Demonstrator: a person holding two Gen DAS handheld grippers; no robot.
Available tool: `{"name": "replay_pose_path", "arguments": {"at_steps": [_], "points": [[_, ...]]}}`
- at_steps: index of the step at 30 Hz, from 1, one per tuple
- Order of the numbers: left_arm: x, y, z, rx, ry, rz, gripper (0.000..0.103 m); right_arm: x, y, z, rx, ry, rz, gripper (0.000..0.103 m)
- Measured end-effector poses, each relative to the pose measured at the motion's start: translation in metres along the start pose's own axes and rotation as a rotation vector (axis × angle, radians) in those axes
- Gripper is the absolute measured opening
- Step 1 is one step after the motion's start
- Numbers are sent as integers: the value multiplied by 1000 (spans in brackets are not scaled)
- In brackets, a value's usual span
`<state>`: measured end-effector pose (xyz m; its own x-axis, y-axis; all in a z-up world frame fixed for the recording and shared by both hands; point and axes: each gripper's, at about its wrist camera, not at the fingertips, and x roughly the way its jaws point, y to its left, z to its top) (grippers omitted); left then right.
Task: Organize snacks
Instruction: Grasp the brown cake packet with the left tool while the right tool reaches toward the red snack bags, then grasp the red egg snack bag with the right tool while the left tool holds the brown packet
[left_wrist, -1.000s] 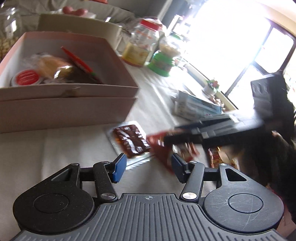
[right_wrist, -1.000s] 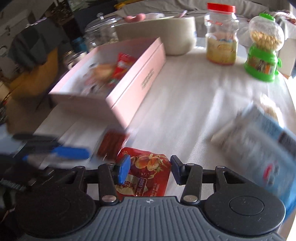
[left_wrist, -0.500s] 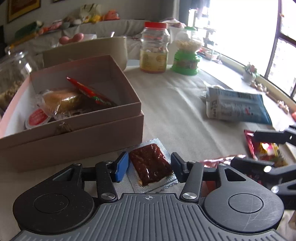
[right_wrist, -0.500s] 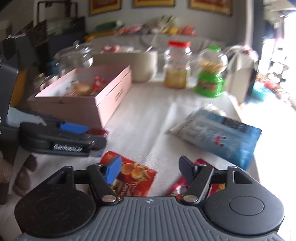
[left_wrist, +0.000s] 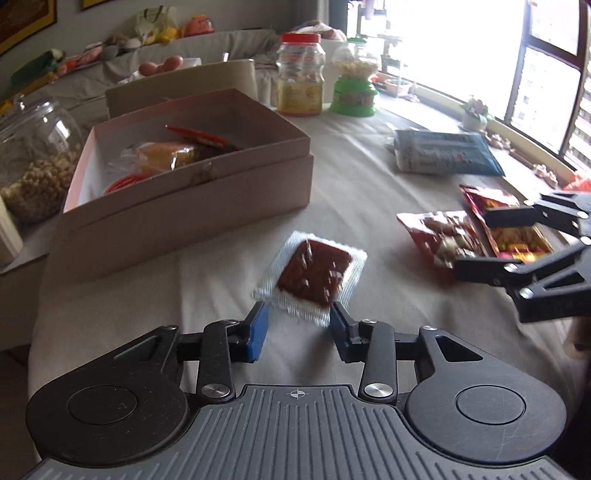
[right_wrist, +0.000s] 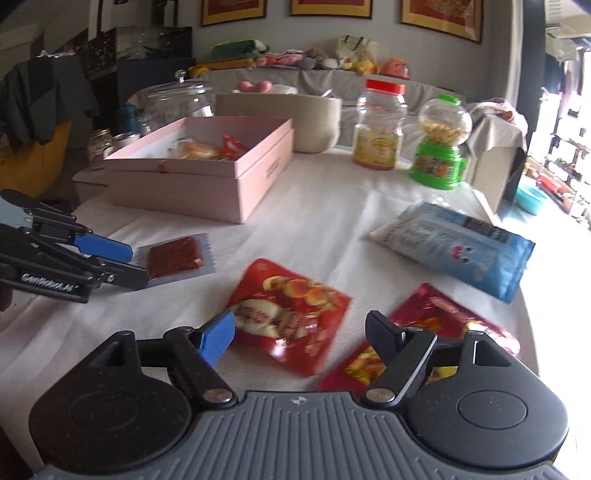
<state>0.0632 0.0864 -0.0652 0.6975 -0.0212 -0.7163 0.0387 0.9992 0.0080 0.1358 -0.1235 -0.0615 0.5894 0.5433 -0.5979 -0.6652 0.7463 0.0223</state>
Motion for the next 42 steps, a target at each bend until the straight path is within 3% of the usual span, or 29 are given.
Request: {"name": "replay_pose_path", "arguments": {"at_steps": [4,7,11,17,22,24,26,31,32,34,38,40,42], "points": [[-17,-5,-15,43,15,-54,43,3,14,-5,-20,24,34,82],[-21,0,-15,-12,-5,-126,43,1,26,-8,-79,19,1,84],[-14,4,5,30,-91,-80,43,-1,32,-10,-100,18,-24,86],[27,5,33,130,-34,-74,44,-4,24,-14,-42,36,-28,93],[37,1,40,138,-40,-113,43,-2,17,-17,8,53,-6,98],[41,-3,36,136,-18,-131,52,-1,16,-16,8,63,9,102],[38,-7,28,152,-49,-110,52,0,15,-16,9,72,25,103],[26,1,15,90,-53,-112,51,-1,14,-15,9,91,32,103],[23,4,13,57,-50,-111,45,-1,13,-15,3,96,38,103],[14,12,7,-40,-36,-102,44,-1,13,-15,-11,97,46,103],[-1,13,-5,-140,-32,-28,44,-9,6,-5,-13,110,119,95],[0,7,-5,-127,-38,10,44,-18,-4,4,33,49,93,95],[1,1,-3,-111,-34,38,44,-21,-14,14,71,-9,-15,90]]}}
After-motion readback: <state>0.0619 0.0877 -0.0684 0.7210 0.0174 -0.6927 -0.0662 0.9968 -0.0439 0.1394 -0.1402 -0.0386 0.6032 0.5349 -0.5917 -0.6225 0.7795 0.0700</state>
